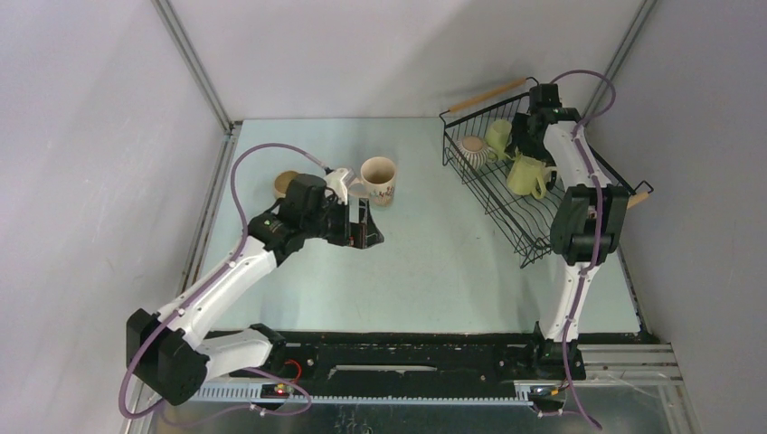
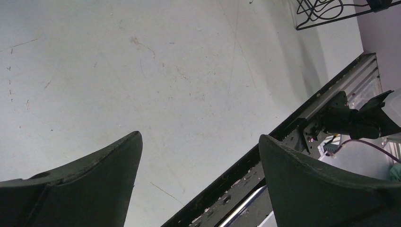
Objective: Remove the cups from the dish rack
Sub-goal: Unload the cup from the dish rack.
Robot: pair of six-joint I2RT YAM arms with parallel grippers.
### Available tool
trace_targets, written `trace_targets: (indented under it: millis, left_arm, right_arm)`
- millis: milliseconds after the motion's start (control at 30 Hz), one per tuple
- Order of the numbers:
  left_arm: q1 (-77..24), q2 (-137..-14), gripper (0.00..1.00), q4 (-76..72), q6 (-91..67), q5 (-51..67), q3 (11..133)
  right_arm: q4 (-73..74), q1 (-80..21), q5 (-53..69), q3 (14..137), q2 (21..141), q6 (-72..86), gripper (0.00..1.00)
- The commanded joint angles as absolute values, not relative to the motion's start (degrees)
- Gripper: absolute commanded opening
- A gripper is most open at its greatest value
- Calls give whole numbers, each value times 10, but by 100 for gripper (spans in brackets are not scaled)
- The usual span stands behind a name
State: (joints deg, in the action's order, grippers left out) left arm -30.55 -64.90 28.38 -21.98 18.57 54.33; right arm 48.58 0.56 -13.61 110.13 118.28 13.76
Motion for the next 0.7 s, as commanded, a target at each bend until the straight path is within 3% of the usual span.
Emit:
trace_targets:
  millis: [0,667]
  left_arm:
    - [-308,-653,100,268,-213,205,532]
    - [-304,-669,100,268,-213,202,530]
  right_arm:
    - [473,15,-135,1113,1190,121,100]
    - [485,2,-41,1091,1188,219,100]
